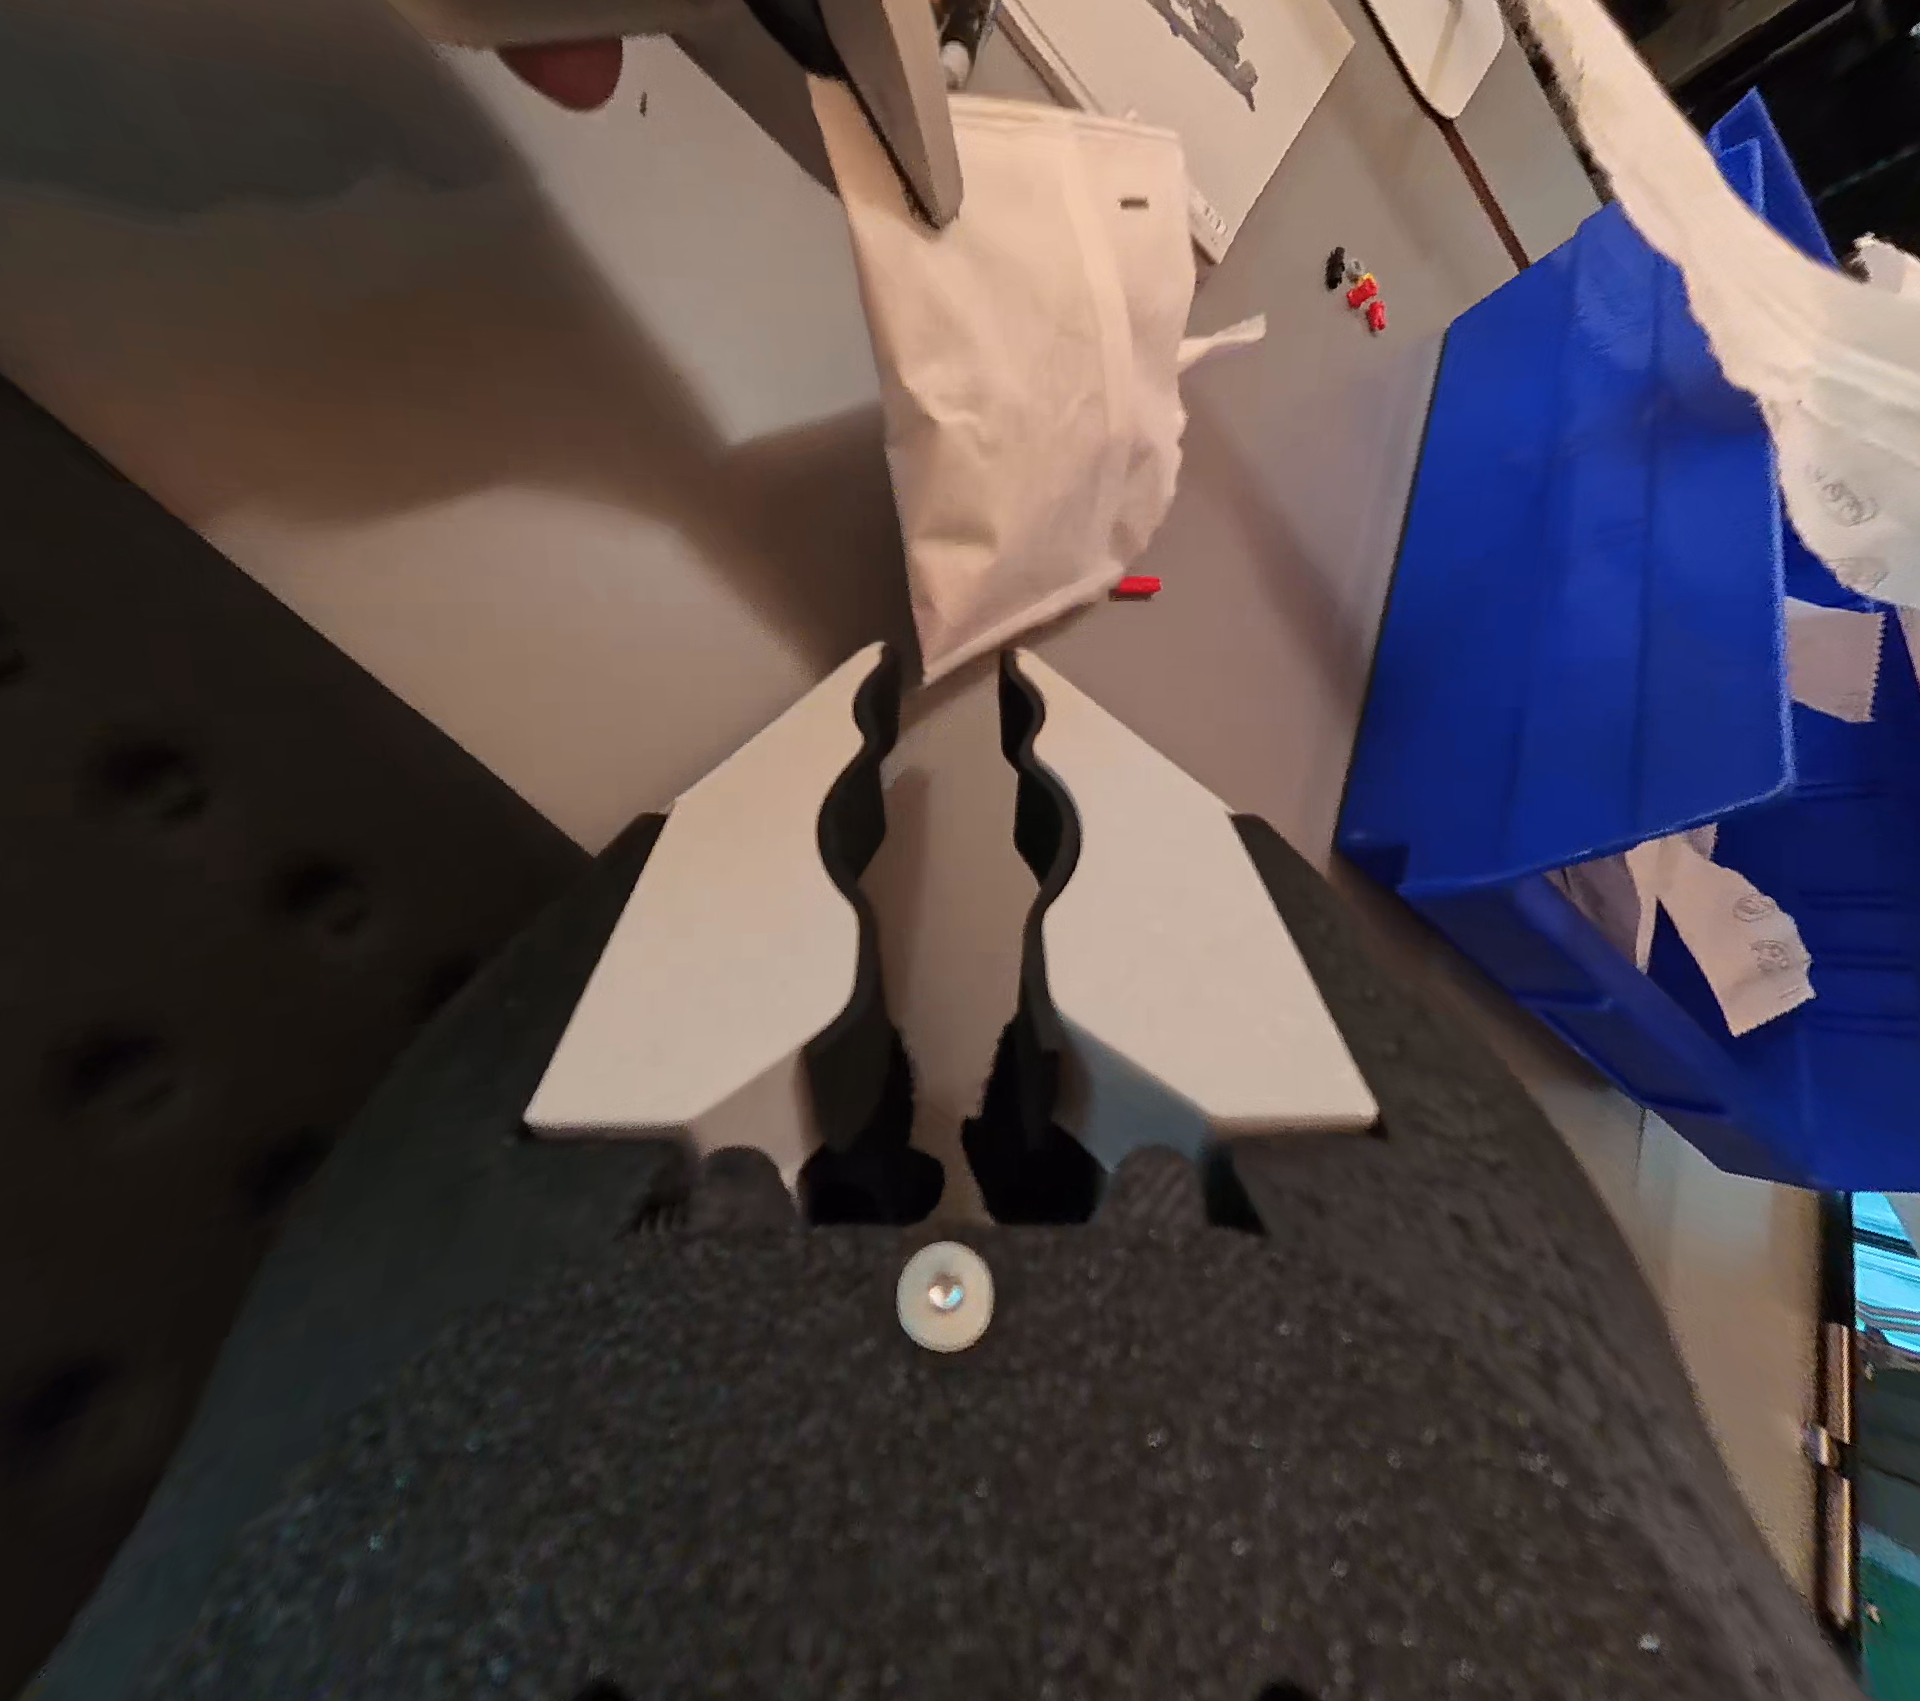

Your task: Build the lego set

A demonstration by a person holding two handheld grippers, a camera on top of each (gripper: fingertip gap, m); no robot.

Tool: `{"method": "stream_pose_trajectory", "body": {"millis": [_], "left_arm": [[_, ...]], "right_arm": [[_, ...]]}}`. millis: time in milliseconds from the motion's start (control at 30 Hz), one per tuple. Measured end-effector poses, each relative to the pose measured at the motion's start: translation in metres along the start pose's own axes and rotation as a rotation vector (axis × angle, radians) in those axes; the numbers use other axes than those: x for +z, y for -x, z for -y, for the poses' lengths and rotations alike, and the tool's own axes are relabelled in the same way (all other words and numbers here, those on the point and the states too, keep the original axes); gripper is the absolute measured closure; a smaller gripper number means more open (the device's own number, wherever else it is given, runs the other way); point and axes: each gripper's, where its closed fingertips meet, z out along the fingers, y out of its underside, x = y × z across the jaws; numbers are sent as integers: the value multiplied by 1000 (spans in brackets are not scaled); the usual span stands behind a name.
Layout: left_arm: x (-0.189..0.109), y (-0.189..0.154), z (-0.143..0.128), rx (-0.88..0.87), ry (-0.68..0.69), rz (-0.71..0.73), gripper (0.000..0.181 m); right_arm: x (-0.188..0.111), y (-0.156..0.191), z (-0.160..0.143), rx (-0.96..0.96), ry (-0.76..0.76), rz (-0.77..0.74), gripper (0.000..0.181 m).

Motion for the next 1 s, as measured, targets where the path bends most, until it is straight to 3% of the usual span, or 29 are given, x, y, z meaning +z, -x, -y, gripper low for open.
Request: {"method": "stream_pose_trajectory", "body": {"millis": [33,200,333,433,533,667,867,1000], "left_arm": [[0,2,0,-8,-6,4,180],[3,0,-8,-45,7,-15,179],[0,-3,-9,71,37,5,176],[-8,-4,-4,280,67,74,148],[-22,-11,8,473,38,122,140],[-36,-22,18,815,27,169,140],[-35,-27,15,1661,251,300,148],[-25,-14,25,1897,403,338,148]], "right_arm": [[0,0,3,-4,-7,-7,163],[7,3,0,-21,20,-14,173],[3,-2,3,7,-1,-6,177],[-1,-2,8,115,-33,81,178],[-5,-8,11,198,-44,142,178],[-10,-7,16,268,-39,261,178],[-11,-8,22,333,-23,406,178],[-10,-8,23,364,-29,465,178]]}}
